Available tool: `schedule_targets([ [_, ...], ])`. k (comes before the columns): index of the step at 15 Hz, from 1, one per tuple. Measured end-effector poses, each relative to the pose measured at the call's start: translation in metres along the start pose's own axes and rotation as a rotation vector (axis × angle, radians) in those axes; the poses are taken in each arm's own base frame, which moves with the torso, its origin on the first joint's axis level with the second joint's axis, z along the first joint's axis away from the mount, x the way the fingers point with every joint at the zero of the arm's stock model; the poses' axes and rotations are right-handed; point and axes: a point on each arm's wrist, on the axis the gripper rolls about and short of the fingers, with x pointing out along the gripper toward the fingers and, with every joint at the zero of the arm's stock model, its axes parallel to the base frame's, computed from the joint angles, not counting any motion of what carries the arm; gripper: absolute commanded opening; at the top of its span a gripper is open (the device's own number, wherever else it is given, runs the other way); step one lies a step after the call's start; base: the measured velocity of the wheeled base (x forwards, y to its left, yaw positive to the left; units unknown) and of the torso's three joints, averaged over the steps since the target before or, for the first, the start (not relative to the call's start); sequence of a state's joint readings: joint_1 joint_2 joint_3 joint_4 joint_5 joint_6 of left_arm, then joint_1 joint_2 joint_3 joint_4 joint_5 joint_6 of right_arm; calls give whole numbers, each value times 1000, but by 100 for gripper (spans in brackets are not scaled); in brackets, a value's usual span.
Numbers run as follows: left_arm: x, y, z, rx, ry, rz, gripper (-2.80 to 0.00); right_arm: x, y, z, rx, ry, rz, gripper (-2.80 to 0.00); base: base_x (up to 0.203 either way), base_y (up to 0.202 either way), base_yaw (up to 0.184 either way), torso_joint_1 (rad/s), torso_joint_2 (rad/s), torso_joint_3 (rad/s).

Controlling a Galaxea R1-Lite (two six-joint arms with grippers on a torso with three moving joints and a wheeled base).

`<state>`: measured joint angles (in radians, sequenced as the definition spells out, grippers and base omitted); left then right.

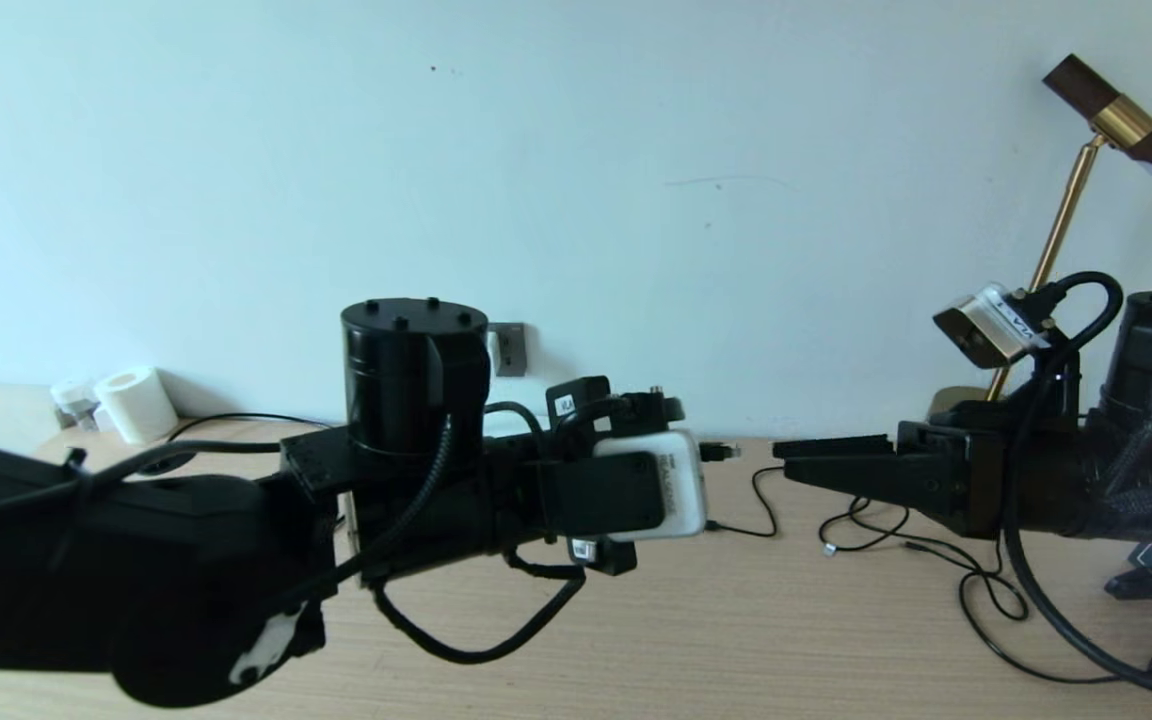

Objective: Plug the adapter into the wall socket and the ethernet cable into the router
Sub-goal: Hand it to the other hand

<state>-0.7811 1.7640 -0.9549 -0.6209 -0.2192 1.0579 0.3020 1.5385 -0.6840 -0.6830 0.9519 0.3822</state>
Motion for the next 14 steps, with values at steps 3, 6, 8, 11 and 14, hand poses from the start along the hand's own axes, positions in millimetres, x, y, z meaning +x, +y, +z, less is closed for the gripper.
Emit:
schedule_targets([
  [3, 2, 1, 2, 2, -8, -1, -280, 2, 2, -3, 11, 10, 15, 0, 0, 0, 0, 0, 0, 0],
  [6, 4, 5, 4, 34, -9, 41, -280, 5, 8, -1, 137, 18, 44, 0, 0, 0, 0, 0, 0, 0],
  [8, 5, 7, 2, 78, 23, 75, -280, 8, 14, 6, 287, 9, 73, 0, 0, 0, 0, 0, 0, 0],
  [11, 5, 8, 0, 90, 42, 88, -280, 14, 25, 17, 534, 8, 129, 0, 0, 0, 0, 0, 0, 0],
  [14, 5, 12, 0, 117, 83, 141, -280, 19, 28, 30, 789, 45, 177, 0, 0, 0, 0, 0, 0, 0],
])
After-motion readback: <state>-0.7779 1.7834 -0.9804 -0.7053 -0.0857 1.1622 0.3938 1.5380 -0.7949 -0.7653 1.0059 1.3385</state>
